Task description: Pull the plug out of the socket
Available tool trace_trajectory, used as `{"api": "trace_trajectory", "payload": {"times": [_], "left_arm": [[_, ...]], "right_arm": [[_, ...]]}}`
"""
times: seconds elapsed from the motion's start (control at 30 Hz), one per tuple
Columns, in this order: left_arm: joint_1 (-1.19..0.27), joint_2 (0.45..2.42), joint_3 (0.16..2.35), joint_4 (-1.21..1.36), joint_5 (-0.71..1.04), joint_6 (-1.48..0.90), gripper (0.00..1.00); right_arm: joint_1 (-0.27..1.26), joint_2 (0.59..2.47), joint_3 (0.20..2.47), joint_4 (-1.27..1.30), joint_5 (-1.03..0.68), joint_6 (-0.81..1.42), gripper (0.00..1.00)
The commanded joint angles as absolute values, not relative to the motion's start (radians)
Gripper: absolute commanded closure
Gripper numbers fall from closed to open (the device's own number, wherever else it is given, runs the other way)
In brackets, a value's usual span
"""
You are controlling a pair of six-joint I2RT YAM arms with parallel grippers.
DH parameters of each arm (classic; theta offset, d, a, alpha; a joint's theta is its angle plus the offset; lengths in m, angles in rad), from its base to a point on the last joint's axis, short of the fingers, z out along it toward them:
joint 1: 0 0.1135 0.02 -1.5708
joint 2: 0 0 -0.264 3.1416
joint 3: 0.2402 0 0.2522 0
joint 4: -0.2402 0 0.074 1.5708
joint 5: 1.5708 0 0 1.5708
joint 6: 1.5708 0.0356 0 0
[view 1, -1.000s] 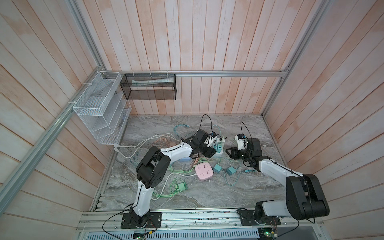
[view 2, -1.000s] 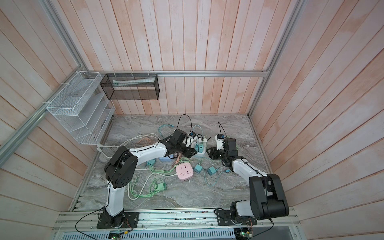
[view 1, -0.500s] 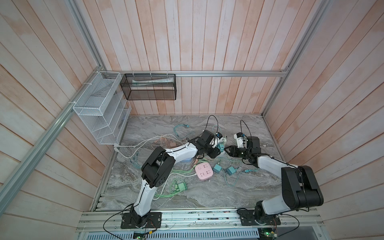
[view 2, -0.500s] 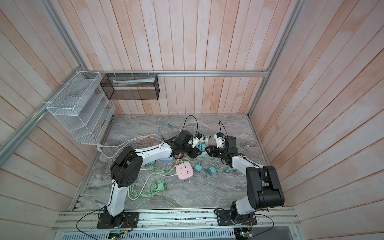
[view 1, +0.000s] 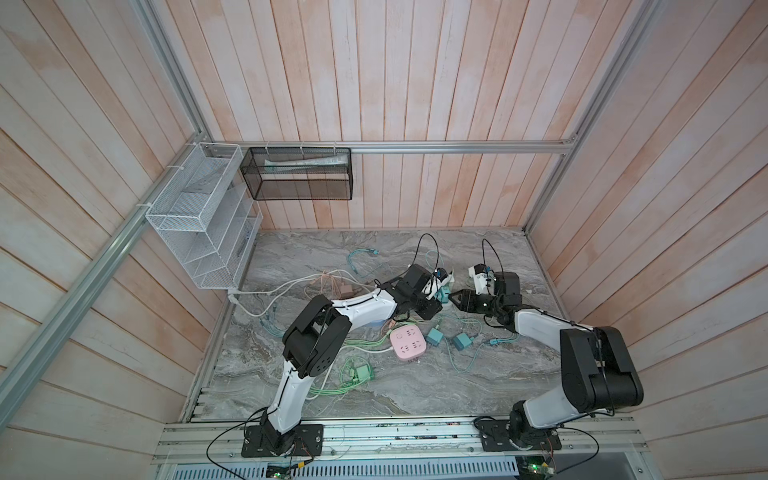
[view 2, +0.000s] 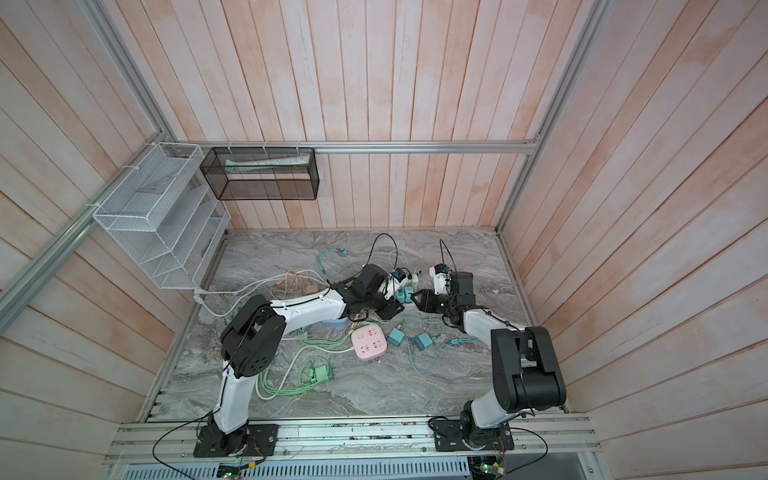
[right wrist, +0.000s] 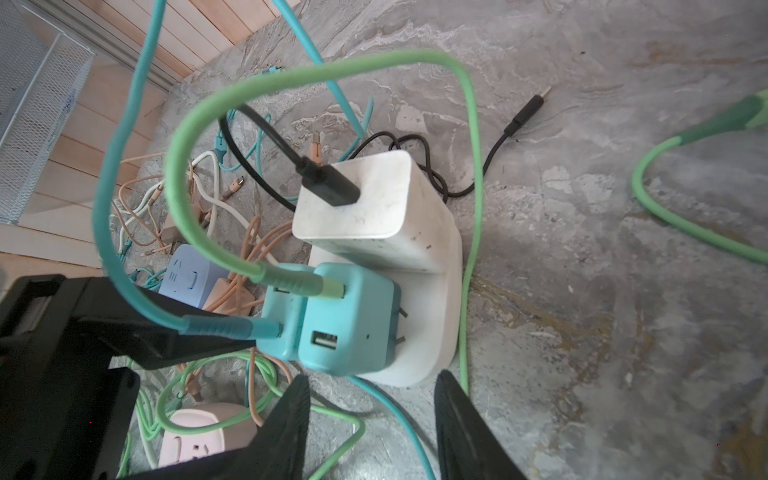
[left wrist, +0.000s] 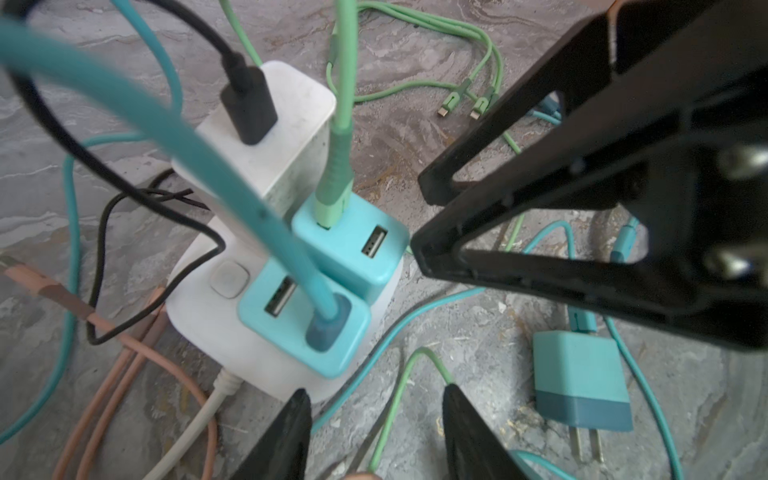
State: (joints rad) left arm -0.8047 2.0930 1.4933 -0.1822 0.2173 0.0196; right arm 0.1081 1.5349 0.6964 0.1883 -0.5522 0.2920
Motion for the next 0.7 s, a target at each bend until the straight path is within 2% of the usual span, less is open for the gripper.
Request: {"api": "trace_trajectory", "payload": {"times": [0.0,0.27,0.67], "left_arm": [[-0.786,2.058,1.479,-0.155,0.180,0.059,0.46],[-0.774,2.086,1.490,-0.139,0.183,0.113,0.40],[-0.756,2.186,1.598,-0.160,0.264,0.215,0.39]], "right_arm": [[0.102,1.544,0.717,0.214,-0.566,0.311,0.53],[0.104,1.549,0.714,0.228,-0.572,0.327,0.53],[0.102,1.561,0.721,0.214,-0.569,0.322,0.53]]}}
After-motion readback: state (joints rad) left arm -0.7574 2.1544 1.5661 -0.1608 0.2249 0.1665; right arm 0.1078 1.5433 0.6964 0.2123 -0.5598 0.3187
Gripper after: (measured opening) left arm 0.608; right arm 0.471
